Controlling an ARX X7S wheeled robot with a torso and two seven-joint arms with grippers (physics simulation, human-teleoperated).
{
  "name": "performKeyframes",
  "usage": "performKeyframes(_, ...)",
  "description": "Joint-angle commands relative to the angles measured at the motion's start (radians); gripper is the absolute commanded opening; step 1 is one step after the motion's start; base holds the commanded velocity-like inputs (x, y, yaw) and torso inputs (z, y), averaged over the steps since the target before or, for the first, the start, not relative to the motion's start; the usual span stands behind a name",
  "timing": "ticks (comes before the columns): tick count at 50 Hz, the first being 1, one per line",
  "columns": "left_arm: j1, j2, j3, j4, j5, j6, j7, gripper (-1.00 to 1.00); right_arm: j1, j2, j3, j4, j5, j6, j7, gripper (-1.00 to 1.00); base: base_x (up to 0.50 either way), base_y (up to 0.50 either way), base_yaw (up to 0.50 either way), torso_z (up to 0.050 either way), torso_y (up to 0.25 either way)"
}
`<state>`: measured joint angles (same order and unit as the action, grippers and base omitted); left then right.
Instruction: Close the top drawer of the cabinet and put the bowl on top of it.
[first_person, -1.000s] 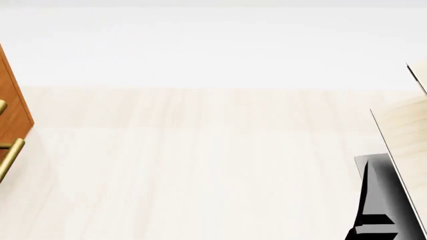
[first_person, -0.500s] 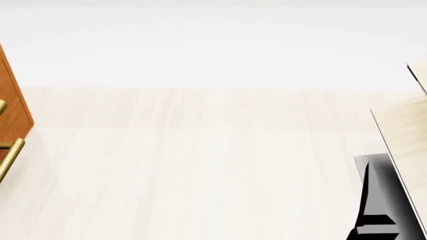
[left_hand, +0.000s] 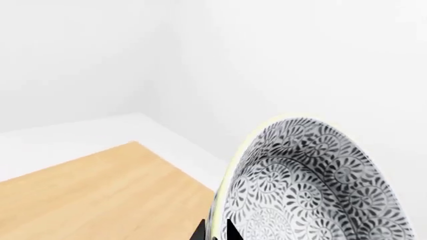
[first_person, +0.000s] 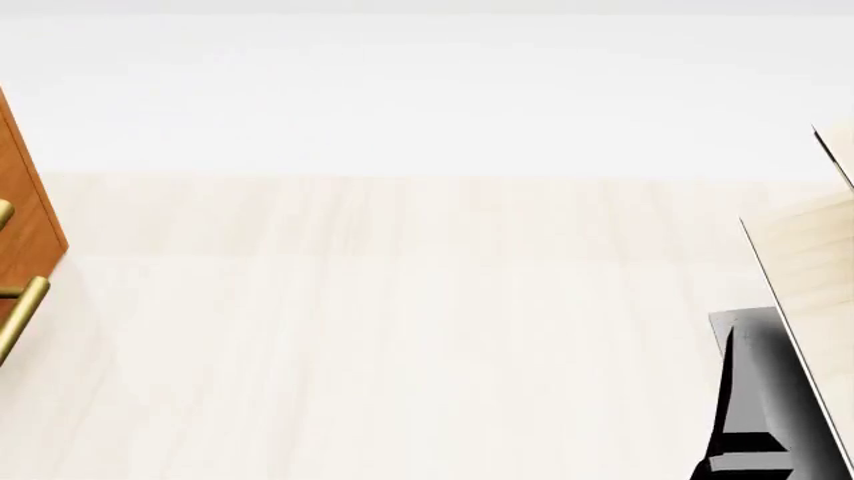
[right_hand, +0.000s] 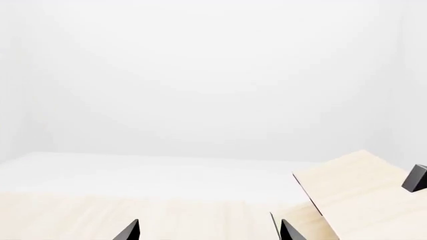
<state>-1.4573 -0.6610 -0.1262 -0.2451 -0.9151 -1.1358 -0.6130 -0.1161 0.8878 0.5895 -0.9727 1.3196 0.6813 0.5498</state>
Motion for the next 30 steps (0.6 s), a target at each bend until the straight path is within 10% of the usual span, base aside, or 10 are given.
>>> performKeyframes(1,-0.006,-0.01,-0.04,-0.011,0.005,0.028,0.018,-1.0,-0.006,-0.013,0.008,-0.005,-0.015,0.004,-0.015,1.0,0.0,0.0,0.0,0.0,0.0)
performKeyframes(30,-0.037,-0.05,-0.136,-0.114,-0.03,0.034,0.011,-1.0,0.001,0.007,0.002,-0.001,-0.001,-0.001,0.003,1.0,0.0,0.0,0.0,0.0,0.0)
